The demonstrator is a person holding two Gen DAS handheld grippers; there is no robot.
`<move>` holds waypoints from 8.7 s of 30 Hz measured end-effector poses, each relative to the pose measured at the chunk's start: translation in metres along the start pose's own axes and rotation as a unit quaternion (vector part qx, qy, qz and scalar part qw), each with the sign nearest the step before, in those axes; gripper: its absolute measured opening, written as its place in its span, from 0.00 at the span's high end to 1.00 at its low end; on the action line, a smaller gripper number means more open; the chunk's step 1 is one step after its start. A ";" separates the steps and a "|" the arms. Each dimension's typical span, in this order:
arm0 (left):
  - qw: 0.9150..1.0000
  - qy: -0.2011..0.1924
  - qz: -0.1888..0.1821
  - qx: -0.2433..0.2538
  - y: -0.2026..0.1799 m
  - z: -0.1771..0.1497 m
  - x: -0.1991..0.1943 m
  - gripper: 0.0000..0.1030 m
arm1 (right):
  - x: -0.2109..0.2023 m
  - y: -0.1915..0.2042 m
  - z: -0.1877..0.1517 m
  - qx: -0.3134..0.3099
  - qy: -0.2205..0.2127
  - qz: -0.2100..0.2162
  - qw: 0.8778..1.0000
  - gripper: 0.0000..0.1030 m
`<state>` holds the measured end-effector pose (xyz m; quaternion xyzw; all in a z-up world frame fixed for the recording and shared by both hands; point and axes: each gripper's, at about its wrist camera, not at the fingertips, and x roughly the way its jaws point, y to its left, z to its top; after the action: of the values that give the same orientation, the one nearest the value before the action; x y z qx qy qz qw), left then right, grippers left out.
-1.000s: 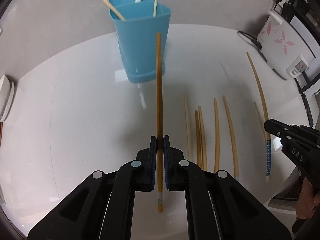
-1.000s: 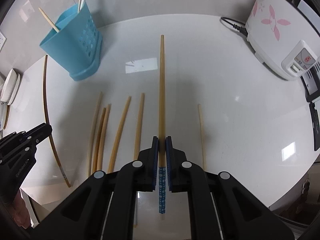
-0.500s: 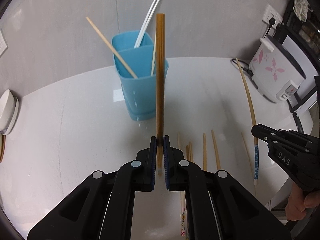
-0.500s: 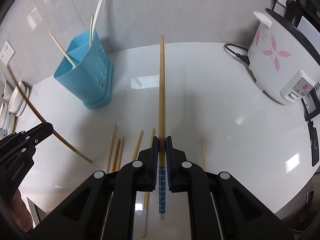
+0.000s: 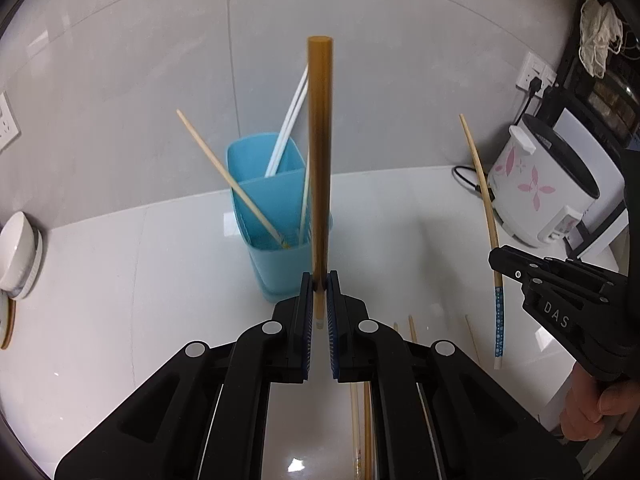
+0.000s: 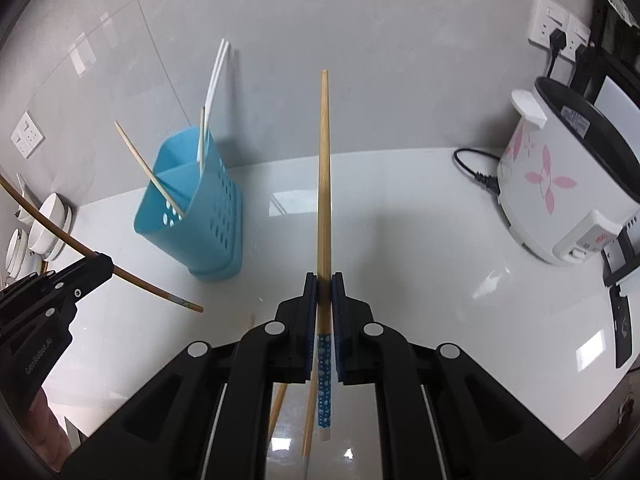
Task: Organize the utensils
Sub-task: 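Lift both held chopsticks and carry them up to the blue holder, then lower the left tool's chopstick into the blue holder and open it while the right tool holds its chopstick, then lower the blue-patterned chopstick into the holder and open the right tool, then move both open tools back down over the remaining chopsticks on the counter, then close the right tool on a plain chopstick while the left tool grasps a patterned-end chopstick, then lift both held chopsticks and carry them up to the blue holder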
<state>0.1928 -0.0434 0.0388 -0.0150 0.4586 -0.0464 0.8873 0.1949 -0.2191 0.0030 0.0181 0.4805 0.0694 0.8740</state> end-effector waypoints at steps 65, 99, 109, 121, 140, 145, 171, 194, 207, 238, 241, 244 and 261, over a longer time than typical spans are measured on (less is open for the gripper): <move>0.999 -0.013 -0.003 -0.048 0.054 0.088 0.038 0.69 | -0.005 0.058 0.081 -0.020 -0.075 0.049 0.996 0.94; 0.993 -0.024 0.051 -0.105 0.110 0.035 0.017 0.06 | 0.029 0.125 0.102 -0.059 -0.150 0.142 0.977 0.93; 0.993 -0.017 0.051 -0.109 0.117 0.032 0.023 0.06 | 0.058 0.137 0.083 -0.084 -0.157 0.129 0.975 0.93; 0.992 -0.012 0.053 -0.114 0.121 0.033 0.027 0.06 | 0.075 0.141 0.070 -0.100 -0.128 0.113 0.980 0.76; 0.994 -0.022 0.037 -0.096 0.102 0.023 0.018 0.06 | 0.023 0.094 0.051 -0.070 -0.119 0.078 0.987 0.18; 0.996 -0.018 0.033 -0.086 0.091 0.016 0.019 0.06 | 0.019 0.075 0.036 -0.055 -0.101 0.064 0.991 0.13; 0.997 0.057 0.017 -0.041 0.034 -0.058 0.053 0.06 | 0.017 0.000 -0.046 0.000 -0.005 -0.007 1.000 0.10; 0.986 0.165 0.013 -0.013 0.002 -0.137 0.114 0.06 | 0.053 -0.008 -0.125 -0.011 0.118 -0.026 0.993 0.13; 0.980 0.197 0.036 0.002 -0.008 -0.151 0.129 0.07 | 0.059 0.006 -0.145 -0.026 0.163 -0.011 0.986 0.19; 0.965 0.260 0.033 -0.010 -0.010 -0.146 0.119 0.94 | 0.087 0.040 -0.145 -0.035 0.249 -0.038 0.967 0.93; 0.965 0.260 0.028 -0.009 -0.005 -0.150 0.114 0.94 | 0.089 0.042 -0.145 -0.040 0.248 -0.043 0.967 0.94; 0.966 0.259 0.021 -0.011 -0.005 -0.152 0.114 0.94 | 0.089 0.039 -0.146 -0.033 0.248 -0.041 0.967 0.94; 0.975 0.220 0.009 -0.020 -0.001 -0.144 0.079 0.94 | 0.070 0.020 -0.139 -0.015 0.213 -0.025 0.977 0.94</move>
<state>0.1212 -0.0497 -0.1085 -0.0176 0.6432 -0.0313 0.7649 0.1127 -0.1942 -0.1279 -0.0220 0.6549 0.0566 0.7532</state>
